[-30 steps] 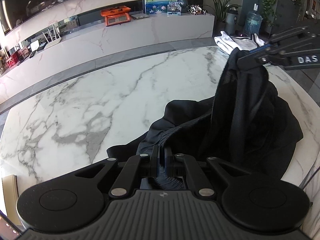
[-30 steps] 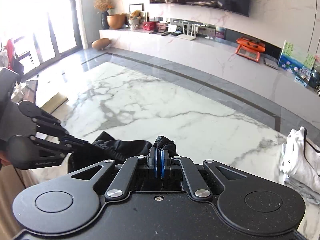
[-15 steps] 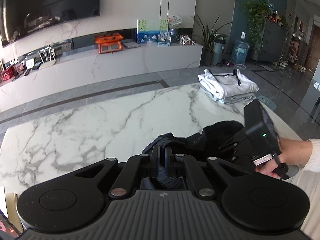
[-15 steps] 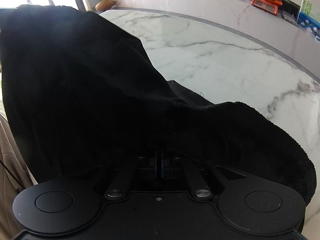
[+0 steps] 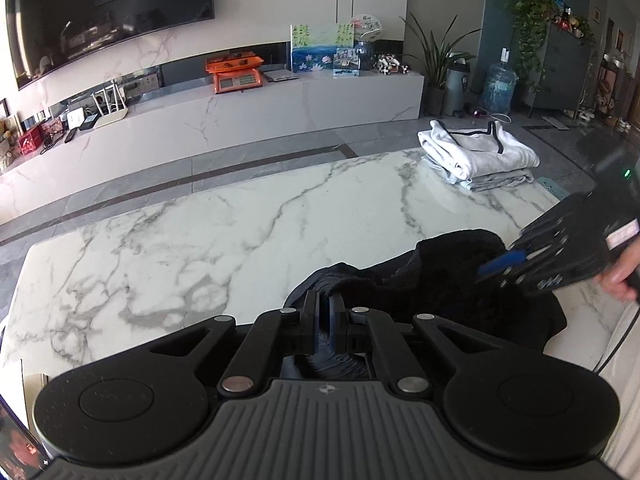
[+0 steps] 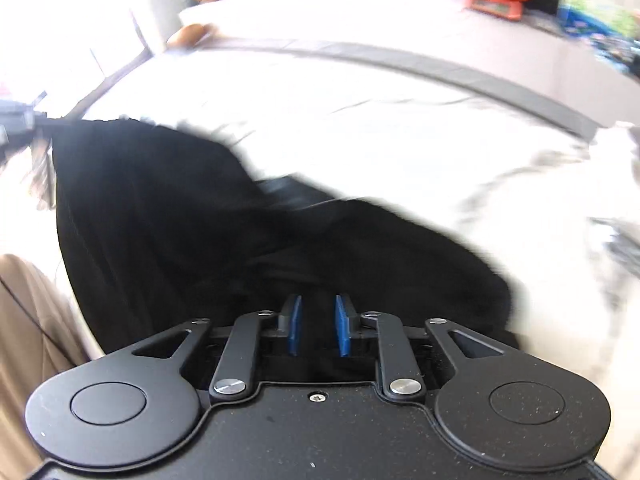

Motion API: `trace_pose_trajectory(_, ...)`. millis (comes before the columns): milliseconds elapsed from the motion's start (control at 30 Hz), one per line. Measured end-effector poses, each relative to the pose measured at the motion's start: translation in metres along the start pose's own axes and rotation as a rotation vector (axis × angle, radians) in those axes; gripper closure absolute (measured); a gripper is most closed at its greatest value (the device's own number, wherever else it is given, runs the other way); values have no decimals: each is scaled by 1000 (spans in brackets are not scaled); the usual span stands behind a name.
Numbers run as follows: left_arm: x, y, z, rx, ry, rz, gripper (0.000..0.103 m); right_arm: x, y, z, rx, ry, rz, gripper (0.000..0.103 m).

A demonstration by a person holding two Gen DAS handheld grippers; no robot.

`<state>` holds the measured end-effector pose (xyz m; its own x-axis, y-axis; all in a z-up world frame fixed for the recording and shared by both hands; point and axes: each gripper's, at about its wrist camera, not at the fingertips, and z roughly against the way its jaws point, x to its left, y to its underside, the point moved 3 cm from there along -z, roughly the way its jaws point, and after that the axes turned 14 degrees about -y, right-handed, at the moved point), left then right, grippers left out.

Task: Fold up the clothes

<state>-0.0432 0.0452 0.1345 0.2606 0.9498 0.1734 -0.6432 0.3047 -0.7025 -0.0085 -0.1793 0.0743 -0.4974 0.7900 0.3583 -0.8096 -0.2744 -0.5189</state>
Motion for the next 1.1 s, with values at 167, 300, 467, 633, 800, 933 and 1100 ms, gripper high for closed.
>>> trace_pose_trajectory(167,8,6,-4,26,-8,1,100,-57,-7,18,5,173,-129,84)
trace_pose_trajectory(300,12,9,-12,48,-18,3,100,-80,-6,1,56,173,-226,84)
trace_pose_trajectory(467,24,26,-22,95,-25,7,100,-96,0,-17,96,172,-296,84)
trace_pose_trajectory(633,25,41,-36,134,-39,-43,100,-101,12,-29,139,172,-304,93)
trace_pose_trajectory(800,21,49,-44,152,-41,-97,99,-101,22,-26,151,163,-299,94)
trace_pose_trajectory(933,19,46,-44,141,-32,-104,90,-102,25,-23,144,153,-300,94)
trace_pose_trajectory(1100,22,41,-47,160,9,-68,87,-102,26,-22,136,147,-289,94)
